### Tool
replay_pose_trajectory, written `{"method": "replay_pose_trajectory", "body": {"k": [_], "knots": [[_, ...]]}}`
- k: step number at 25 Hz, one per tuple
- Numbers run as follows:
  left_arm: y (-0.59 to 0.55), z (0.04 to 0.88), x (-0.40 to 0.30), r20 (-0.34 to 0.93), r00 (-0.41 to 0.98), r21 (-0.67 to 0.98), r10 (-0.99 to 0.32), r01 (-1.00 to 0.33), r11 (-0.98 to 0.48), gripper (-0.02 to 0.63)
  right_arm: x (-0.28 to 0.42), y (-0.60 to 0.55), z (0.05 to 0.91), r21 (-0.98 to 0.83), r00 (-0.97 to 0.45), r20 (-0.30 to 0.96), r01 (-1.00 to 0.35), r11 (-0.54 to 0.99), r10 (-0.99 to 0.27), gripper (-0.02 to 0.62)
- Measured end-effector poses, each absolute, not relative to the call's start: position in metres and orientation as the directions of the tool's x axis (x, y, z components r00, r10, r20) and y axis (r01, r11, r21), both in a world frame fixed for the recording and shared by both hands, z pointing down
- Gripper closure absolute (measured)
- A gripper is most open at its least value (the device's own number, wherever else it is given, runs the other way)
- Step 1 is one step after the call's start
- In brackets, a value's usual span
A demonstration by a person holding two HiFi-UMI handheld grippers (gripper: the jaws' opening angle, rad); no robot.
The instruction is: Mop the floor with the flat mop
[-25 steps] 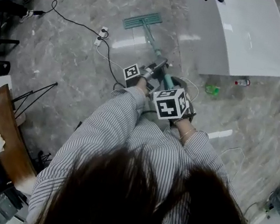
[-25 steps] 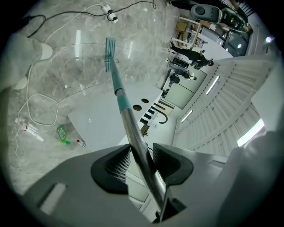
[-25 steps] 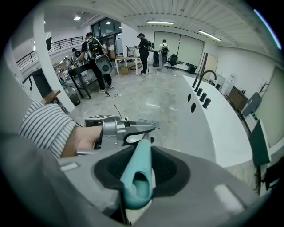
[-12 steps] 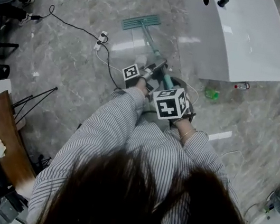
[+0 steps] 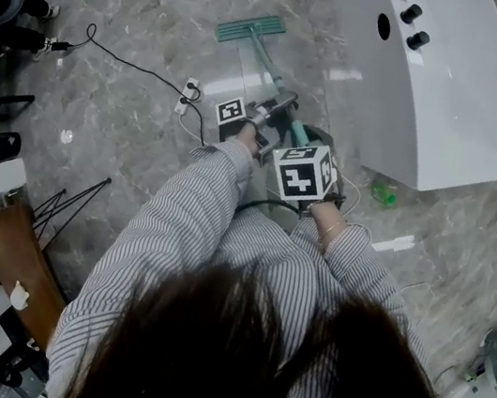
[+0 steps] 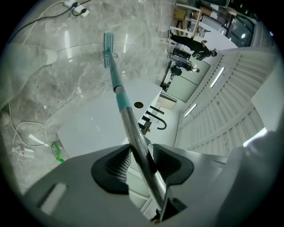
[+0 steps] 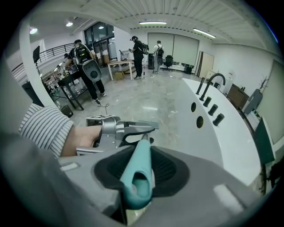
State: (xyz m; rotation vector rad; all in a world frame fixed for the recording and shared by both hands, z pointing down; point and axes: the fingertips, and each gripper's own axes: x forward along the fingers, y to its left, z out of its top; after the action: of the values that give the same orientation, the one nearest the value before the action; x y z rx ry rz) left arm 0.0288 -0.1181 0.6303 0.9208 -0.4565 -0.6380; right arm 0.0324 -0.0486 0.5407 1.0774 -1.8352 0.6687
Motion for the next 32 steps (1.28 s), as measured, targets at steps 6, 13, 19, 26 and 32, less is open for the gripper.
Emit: {"method": "replay_pose_trajectory", "body": {"k": [6, 13, 19, 26, 32], "knots": [[-0.251, 0.624, -0.04, 0.118, 0.756, 0.857, -0.643, 0.249, 0.451, 0.437, -0.039, -0.183, 0.536, -0.024, -0.236, 0.878, -0.891, 0.453, -0.417, 0.488], [-0.375, 0.624, -0.098, 0.126, 0.743, 0.859, -0.657, 0.25, 0.447, 0.434, -0.095, -0.309, 0.535, -0.021, -0.236, 0.879, -0.887, 0.461, -0.414, 0.488], [-0.434, 0.623, -0.123, 0.117, 0.727, 0.86, -0.677, 0.267, 0.434, 0.433, -0.119, -0.37, 0.53, -0.022, -0.247, 0.871, -0.883, 0.468, -0.424, 0.488], [-0.452, 0.628, -0.134, 0.112, 0.73, 0.86, -0.675, 0.269, 0.434, 0.434, -0.13, -0.383, 0.54, -0.01, -0.24, 0.878, -0.874, 0.486, -0.414, 0.488], [-0.446, 0.625, -0.131, 0.116, 0.727, 0.862, -0.677, 0.265, 0.432, 0.436, -0.127, -0.378, 0.537, -0.014, -0.242, 0.875, -0.878, 0.478, -0.42, 0.488]]}}
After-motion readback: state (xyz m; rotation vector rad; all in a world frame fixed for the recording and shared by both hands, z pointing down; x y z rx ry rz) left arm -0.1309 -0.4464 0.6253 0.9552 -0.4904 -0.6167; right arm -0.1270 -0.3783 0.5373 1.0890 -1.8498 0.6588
